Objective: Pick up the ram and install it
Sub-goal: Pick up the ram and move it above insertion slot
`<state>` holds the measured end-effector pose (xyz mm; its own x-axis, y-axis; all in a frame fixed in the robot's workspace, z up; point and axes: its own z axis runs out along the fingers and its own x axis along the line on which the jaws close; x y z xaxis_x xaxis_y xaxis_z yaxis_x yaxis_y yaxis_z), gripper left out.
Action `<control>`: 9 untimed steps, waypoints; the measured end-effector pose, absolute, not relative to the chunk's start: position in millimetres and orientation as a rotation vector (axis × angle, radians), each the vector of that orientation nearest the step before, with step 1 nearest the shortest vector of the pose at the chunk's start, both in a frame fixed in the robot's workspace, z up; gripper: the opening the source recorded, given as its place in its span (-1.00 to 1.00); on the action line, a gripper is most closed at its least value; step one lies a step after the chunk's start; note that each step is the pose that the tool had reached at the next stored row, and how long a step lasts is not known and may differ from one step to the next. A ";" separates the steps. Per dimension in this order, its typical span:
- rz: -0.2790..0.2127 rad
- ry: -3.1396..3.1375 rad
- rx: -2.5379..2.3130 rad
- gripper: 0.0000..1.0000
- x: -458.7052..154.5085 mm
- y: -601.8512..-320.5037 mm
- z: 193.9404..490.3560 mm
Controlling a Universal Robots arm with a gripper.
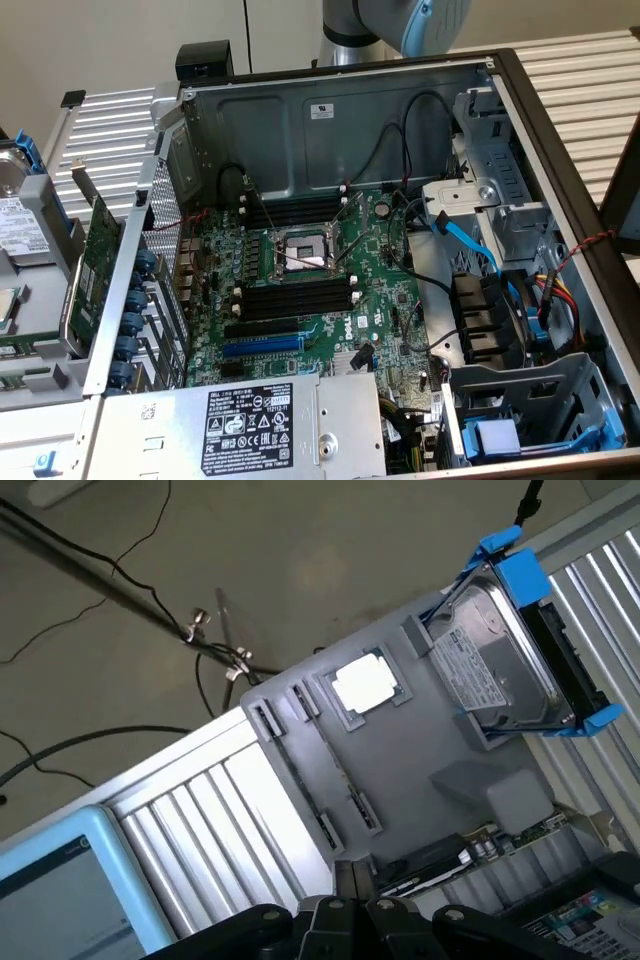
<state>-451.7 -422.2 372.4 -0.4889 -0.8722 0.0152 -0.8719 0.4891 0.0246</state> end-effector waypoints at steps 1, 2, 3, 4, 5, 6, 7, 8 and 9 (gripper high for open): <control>-0.021 -2.680 1.592 -0.79 -451.7 -422.2 372.3; -0.021 -2.672 1.607 -0.79 -451.8 -422.2 372.1; -0.022 -2.664 1.622 -0.79 -451.9 -422.2 372.0; -0.023 -2.656 1.636 -0.79 -451.9 -422.1 371.9; -0.025 -2.648 1.651 -0.79 -452.0 -422.1 371.8; -0.026 -2.640 1.667 -0.79 -452.1 -422.1 371.6; -0.027 -2.631 1.681 -0.79 -452.2 -422.1 371.5; -0.028 -2.622 1.697 -0.79 -452.2 -422.1 371.5; -0.028 -2.613 1.712 -0.79 -452.2 -422.2 371.3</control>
<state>-452.2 -422.2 371.3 -0.3992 -0.9168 0.0047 -0.9165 0.3992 0.0245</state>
